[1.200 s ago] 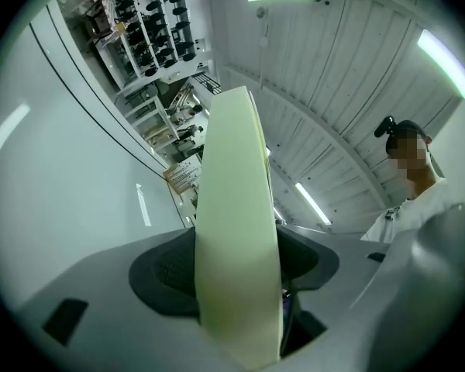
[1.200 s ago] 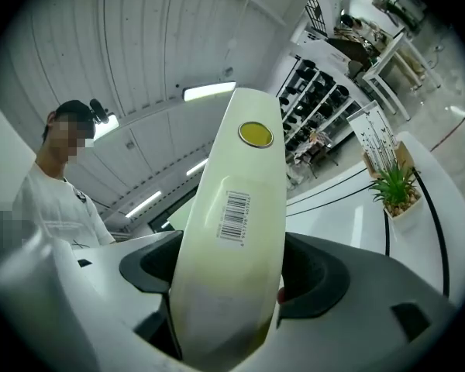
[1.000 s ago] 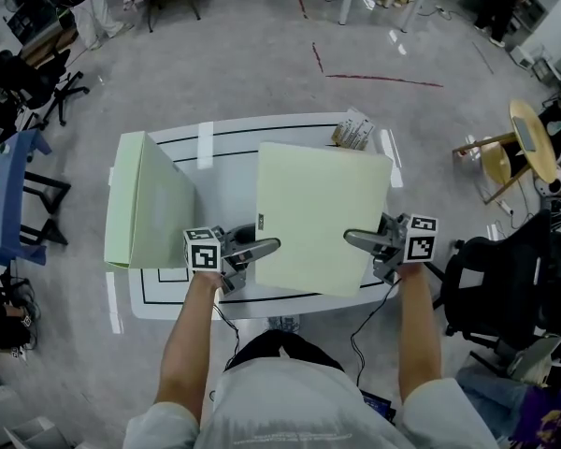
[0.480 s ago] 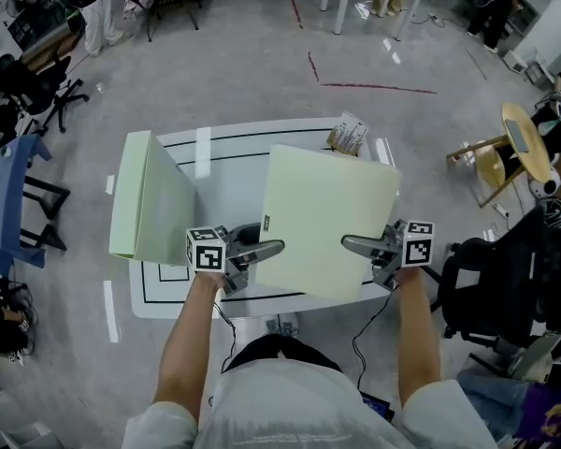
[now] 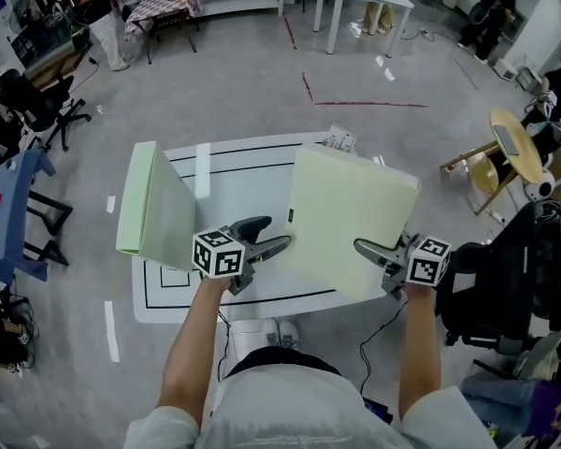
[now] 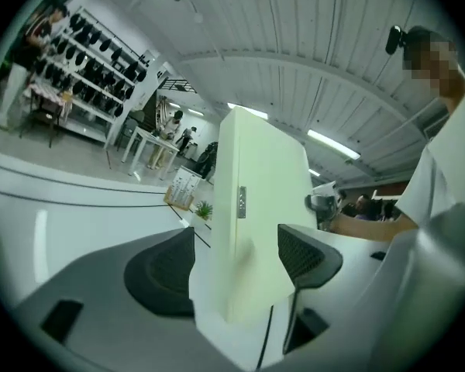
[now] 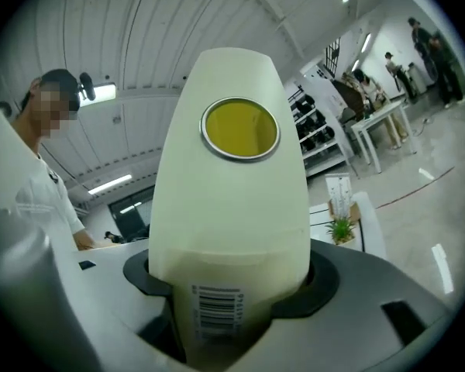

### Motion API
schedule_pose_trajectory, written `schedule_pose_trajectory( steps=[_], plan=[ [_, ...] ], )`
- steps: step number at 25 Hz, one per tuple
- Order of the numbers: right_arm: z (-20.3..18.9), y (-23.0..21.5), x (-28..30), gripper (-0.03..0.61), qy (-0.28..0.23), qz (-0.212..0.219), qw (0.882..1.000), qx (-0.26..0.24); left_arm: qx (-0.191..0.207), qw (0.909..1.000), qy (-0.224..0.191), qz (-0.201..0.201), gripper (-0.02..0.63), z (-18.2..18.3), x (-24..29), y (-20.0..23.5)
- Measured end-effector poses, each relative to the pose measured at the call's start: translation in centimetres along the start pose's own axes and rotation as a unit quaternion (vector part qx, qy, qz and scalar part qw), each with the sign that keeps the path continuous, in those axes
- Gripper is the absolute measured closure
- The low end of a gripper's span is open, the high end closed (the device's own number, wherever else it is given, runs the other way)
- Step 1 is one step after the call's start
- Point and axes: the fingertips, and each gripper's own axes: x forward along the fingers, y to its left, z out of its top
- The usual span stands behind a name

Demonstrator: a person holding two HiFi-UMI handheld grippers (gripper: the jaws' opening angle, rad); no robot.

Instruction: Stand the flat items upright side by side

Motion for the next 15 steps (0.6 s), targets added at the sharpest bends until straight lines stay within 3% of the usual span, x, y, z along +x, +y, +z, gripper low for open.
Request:
schedule_pose_trajectory(
  steps=[5,9,15],
  plan=[
    [1.1,0.0,-1.1,0.238,-0.036,-0.114,0.992,-0.037,0.091,0.9883,0.001,0.123,0.327,2.6,-1.3,0.6],
    [2.1,0.9,-1.6,0.238,-0.050,-0.176,0.980,-0.075,0.136,0.9761,-0.009,0.169,0.348,4.7,-2.7,-0.9],
    [4.3,2.8,-2.3,0.239,-0.043,-0.236,0.960,-0.144,0.161,0.9596,-0.044,0.227,0.348,8.1,-6.2,-3.9]
  ],
)
